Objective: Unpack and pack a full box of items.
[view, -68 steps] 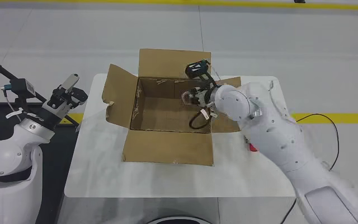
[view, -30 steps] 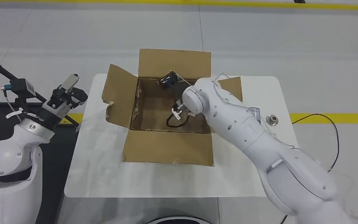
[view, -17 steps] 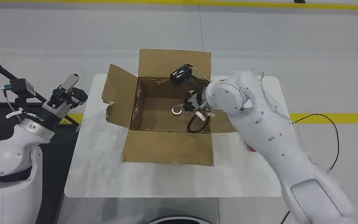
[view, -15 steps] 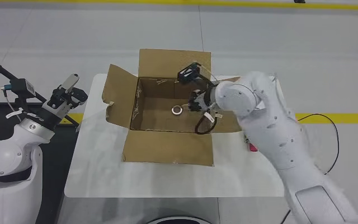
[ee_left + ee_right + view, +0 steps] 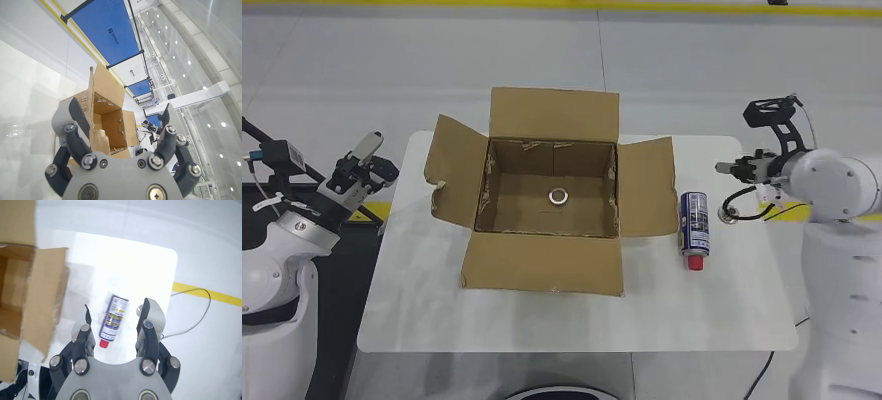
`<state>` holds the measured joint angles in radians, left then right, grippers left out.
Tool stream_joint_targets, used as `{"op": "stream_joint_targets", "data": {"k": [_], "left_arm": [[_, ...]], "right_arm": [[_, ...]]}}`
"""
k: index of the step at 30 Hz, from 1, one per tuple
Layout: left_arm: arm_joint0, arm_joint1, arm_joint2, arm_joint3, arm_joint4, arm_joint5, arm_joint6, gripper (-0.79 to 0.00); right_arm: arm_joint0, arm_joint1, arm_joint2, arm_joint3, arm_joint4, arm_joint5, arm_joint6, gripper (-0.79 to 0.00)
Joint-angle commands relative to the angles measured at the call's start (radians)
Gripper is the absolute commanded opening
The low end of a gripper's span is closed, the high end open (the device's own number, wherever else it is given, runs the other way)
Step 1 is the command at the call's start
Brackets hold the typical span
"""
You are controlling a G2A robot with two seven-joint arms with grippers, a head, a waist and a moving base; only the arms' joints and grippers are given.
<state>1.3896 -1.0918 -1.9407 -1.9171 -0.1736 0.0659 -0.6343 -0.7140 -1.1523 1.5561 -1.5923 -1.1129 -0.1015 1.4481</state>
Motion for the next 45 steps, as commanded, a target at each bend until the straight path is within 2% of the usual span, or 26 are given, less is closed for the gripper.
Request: {"op": "stream_joint_targets", "data": {"k": [1,11,16,18,26,32,35,45], "left_arm": [[0.0,0.0,0.0,0.0,0.0,0.0,0.0,0.0],[0.0,0.0,0.0,0.0,0.0,0.0,0.0,0.0],[0.0,0.0,0.0,0.0,0.0,0.0,0.0,0.0],[0.0,0.0,0.0,0.0,0.0,0.0,0.0,0.0],[0.0,0.0,0.0,0.0,0.0,0.0,0.0,0.0],[0.0,0.0,0.0,0.0,0.0,0.0,0.0,0.0],[0.0,0.0,0.0,0.0,0.0,0.0,0.0,0.0],[0.0,0.0,0.0,0.0,0.0,0.0,0.0,0.0]], "right_arm": [[0.003,0.005,0.002,0.087,-0.055,0.007,-0.02,-0.237],[0.101,-0.002,-0.099,0.513,-0.124,0.013,-0.125,-0.16],[0.157,-0.007,-0.129,0.658,-0.118,0.011,-0.173,-0.175],[0.173,-0.009,-0.137,0.696,-0.113,0.009,-0.185,-0.206],[0.209,-0.012,-0.159,0.783,-0.086,0.001,-0.209,-0.302],[0.222,-0.017,-0.179,0.828,-0.056,-0.003,-0.219,-0.329],[0.226,-0.019,-0.188,0.841,-0.048,-0.001,-0.223,-0.403],[0.228,-0.019,-0.203,0.85,-0.034,0.023,-0.244,-0.446]]}}
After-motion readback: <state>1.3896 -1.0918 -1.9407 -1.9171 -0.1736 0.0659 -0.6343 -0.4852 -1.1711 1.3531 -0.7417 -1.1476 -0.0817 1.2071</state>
